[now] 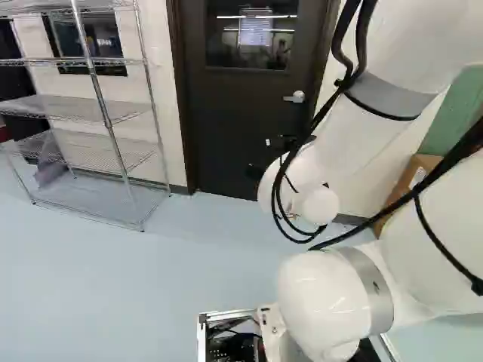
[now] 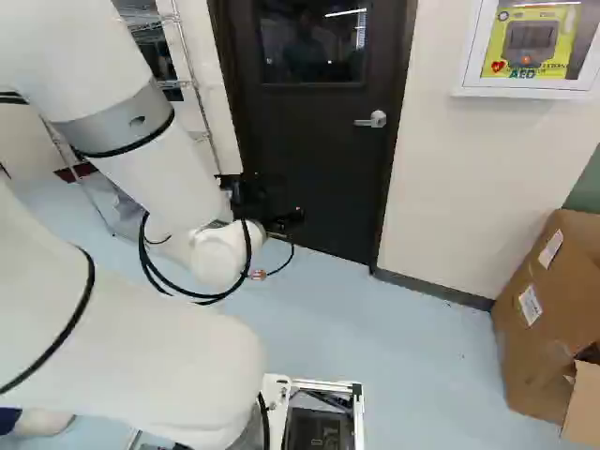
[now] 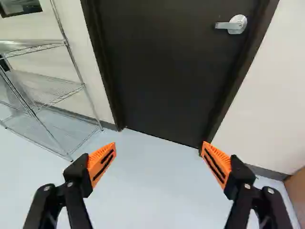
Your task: Open the door and move inside
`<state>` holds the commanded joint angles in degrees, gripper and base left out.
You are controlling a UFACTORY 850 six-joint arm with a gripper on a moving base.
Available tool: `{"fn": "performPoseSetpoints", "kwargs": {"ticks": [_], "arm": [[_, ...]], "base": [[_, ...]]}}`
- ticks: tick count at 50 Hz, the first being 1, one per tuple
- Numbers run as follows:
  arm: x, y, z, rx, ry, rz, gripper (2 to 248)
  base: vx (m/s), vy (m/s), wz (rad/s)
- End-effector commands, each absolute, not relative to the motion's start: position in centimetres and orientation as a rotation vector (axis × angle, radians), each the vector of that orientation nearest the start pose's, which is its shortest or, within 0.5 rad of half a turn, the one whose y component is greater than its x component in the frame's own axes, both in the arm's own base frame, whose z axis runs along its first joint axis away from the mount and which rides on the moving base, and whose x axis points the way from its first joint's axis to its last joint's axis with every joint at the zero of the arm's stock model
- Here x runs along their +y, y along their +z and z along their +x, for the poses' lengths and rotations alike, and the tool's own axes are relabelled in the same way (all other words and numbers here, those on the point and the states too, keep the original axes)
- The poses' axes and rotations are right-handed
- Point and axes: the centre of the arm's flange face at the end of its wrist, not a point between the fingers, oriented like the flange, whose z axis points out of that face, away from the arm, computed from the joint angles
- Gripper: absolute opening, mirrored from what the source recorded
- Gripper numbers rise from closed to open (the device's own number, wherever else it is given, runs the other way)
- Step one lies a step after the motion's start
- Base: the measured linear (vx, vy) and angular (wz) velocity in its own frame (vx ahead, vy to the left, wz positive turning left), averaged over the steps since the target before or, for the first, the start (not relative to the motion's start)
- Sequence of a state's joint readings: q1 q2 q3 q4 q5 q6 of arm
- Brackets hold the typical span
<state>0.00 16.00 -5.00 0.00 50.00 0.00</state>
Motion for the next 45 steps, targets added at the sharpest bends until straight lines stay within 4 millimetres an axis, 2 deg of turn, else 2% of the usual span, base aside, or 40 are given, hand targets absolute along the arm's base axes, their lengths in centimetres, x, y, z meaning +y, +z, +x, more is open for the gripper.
{"fn": "performPoseSetpoints", "kwargs": {"ticks": [45], "arm": [[0.0,36.56,27.03,0.0,-1.824,-2.558,247]], "base": [[0.008,0.002,-0.008]]}}
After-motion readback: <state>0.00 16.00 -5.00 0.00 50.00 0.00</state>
